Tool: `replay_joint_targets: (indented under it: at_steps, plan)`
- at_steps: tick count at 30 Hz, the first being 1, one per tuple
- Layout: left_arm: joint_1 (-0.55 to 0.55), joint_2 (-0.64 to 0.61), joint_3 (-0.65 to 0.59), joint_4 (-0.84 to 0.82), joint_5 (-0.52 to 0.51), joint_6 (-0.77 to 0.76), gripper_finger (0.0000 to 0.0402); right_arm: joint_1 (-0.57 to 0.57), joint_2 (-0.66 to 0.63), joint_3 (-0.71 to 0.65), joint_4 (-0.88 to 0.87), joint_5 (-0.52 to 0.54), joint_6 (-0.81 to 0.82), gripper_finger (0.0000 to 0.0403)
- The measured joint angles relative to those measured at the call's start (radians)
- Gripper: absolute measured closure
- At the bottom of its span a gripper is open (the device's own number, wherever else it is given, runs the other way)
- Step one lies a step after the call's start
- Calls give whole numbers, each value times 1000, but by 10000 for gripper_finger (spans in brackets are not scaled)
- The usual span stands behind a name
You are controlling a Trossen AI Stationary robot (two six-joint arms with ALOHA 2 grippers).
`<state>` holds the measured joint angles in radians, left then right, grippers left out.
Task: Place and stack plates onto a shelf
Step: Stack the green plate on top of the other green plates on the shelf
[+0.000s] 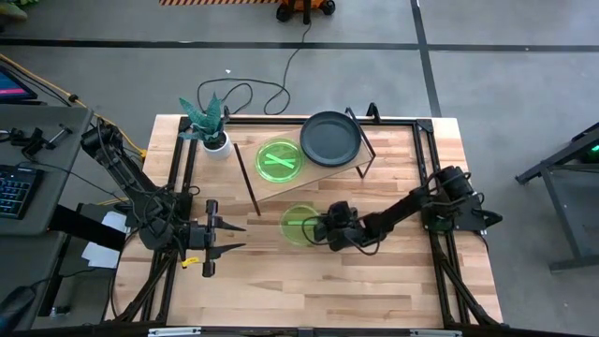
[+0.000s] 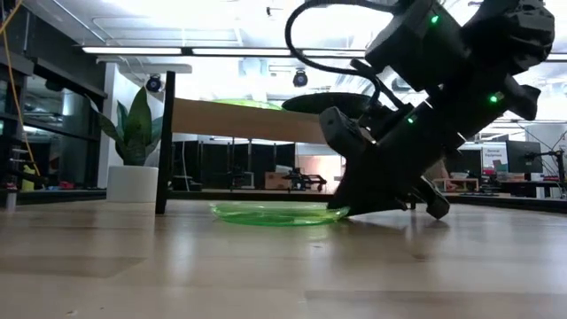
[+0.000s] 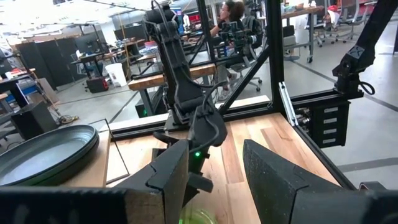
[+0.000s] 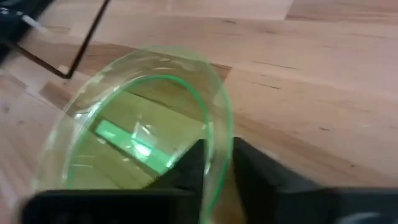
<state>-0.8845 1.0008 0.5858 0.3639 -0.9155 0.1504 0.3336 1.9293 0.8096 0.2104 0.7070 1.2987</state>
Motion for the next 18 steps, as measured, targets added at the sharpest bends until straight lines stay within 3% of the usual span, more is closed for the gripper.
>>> replay_joint_targets:
  at_steps: [1,3,11,18]
  plan:
    - [0,0,0,0,0,0,259,0,0,0,-5,0,-4,365]
    - [0,0,0,0,0,0,259,-1,-12,0,-14,-19,-31,389]
    - [0,0,0,-2,0,1,259,22,-176,-1,-140,-234,-128,401]
    - [0,0,0,-1,0,1,259,29,-303,-1,-158,-318,-205,402]
